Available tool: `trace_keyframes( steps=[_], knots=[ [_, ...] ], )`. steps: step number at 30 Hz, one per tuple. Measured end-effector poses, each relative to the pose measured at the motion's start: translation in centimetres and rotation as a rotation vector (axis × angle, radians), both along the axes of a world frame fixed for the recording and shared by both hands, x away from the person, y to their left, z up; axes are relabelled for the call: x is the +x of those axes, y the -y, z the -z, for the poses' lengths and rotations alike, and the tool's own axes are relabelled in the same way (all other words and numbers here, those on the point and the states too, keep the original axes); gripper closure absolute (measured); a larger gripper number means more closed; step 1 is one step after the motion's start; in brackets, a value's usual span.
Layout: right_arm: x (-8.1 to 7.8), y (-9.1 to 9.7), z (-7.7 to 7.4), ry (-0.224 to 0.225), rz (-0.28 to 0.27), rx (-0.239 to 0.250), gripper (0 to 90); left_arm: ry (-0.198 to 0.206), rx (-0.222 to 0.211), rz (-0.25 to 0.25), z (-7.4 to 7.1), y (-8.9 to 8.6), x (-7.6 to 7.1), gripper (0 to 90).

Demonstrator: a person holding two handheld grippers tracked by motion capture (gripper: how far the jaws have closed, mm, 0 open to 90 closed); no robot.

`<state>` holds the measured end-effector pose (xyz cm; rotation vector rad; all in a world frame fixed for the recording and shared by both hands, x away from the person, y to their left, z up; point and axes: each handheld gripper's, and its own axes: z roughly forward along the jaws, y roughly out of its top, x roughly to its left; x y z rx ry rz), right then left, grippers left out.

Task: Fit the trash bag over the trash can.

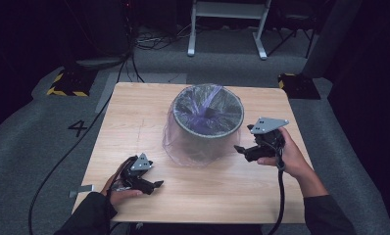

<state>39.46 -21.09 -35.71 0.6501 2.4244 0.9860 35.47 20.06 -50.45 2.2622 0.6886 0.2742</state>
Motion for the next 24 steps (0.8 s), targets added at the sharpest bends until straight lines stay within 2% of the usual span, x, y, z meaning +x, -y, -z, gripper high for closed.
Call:
trace_keyframes(
  steps=[4,8,11,24],
  knots=[
    [0.1,0.1,1.1,-0.018,0.000,-0.032,16.9,0.000,0.000,0.000,0.0,0.0,0.0,14.5],
    [0.2,0.3,1.8,-0.035,0.006,-0.043,16.9,0.000,0.000,0.000,0.0,0.0,0.0,14.5],
    [0.4,0.5,2.6,-0.055,0.023,-0.074,17.0,0.000,0.000,0.000,0.0,0.0,0.0,14.5],
    [0.7,0.8,5.5,-0.085,0.055,-0.122,17.4,0.000,0.000,0.000,0.0,0.0,0.0,14.5]
  ],
)
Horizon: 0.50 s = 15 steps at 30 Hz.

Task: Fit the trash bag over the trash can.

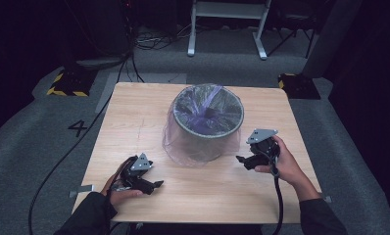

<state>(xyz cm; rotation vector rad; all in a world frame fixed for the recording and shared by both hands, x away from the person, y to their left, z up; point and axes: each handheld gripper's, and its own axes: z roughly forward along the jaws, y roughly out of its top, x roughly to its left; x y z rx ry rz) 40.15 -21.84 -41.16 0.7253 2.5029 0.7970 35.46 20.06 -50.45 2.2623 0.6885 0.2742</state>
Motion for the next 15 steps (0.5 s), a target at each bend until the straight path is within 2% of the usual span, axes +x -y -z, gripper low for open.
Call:
trace_keyframes(
  steps=[7,15],
  knots=[
    [-0.3,0.5,1.5,-0.024,0.012,-0.005,17.4,0.000,0.000,0.000,0.0,0.0,0.0,14.5],
    [-0.7,1.1,2.3,-0.031,0.018,-0.012,17.5,0.000,0.000,0.000,0.0,0.0,0.0,14.5]
  ],
)
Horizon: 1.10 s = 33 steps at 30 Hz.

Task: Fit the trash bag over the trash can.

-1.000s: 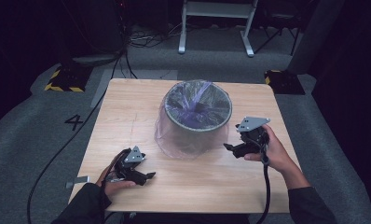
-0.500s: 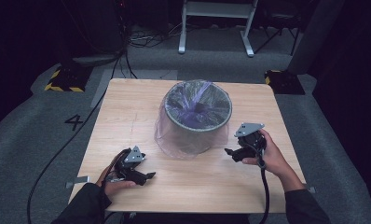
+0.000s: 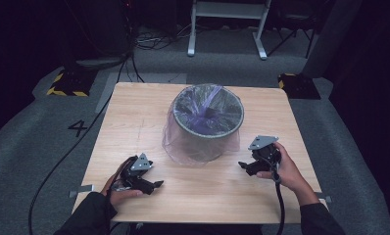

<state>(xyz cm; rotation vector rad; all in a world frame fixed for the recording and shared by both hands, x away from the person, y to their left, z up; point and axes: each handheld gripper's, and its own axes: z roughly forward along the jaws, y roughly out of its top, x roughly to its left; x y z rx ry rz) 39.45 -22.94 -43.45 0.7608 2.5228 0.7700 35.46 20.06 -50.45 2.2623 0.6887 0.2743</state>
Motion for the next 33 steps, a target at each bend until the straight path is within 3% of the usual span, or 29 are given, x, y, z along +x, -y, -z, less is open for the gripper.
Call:
trace_keyframes(
  steps=[9,11,14,21,26,33],
  knots=[
    [-0.6,0.5,1.0,-0.007,0.003,-0.001,17.5,0.000,0.000,0.000,0.0,0.0,0.0,14.5],
    [-0.6,0.7,1.2,-0.035,0.009,0.022,17.6,0.000,0.000,0.000,0.0,0.0,0.0,14.5],
    [-0.9,1.0,1.6,-0.021,0.014,0.006,17.8,0.000,0.000,0.000,0.0,0.0,0.0,14.5],
    [-1.6,1.8,2.4,-0.030,0.025,0.025,17.7,0.000,0.000,0.000,0.0,0.0,0.0,14.5],
    [-2.4,2.7,2.9,-0.003,0.045,0.030,18.4,0.000,0.000,0.000,0.0,0.0,0.0,14.5],
    [-3.1,3.6,3.6,-0.002,0.066,0.054,18.3,0.000,0.000,0.000,0.0,0.0,0.0,14.5]
  ],
)
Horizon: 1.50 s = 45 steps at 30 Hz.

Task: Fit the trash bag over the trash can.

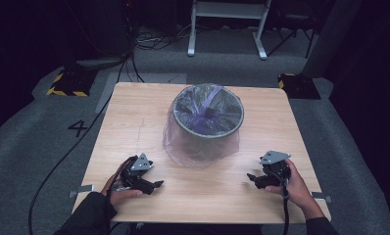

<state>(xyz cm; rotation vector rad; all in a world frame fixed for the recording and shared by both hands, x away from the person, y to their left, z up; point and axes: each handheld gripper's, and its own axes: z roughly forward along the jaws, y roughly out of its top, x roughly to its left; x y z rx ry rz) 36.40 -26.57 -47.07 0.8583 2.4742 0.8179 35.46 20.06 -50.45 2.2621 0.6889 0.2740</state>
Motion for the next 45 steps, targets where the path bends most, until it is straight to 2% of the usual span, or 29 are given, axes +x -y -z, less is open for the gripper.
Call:
trace_keyframes(
  steps=[10,17,25,30,42,45],
  knots=[
    [-1.3,1.8,1.5,0.031,0.048,0.019,18.4,0.000,0.000,0.001,0.0,0.0,0.0,14.5],
    [-1.8,3.3,2.0,0.028,0.094,0.043,18.4,0.000,0.000,0.001,0.0,0.0,0.0,14.5],
    [-2.7,5.5,2.7,0.020,0.161,0.127,18.2,0.000,0.000,0.000,0.0,0.0,0.0,14.5],
    [-3.2,7.2,3.3,-0.005,0.221,0.208,16.7,0.000,0.000,0.000,0.0,0.0,0.0,14.5],
    [-3.9,10.5,3.3,0.000,0.343,0.217,16.5,0.000,0.000,0.000,0.0,0.0,0.0,14.5],
    [-3.9,10.7,3.3,0.001,0.345,0.217,16.7,0.000,0.000,-0.006,0.0,0.0,0.0,14.5]
  ],
)
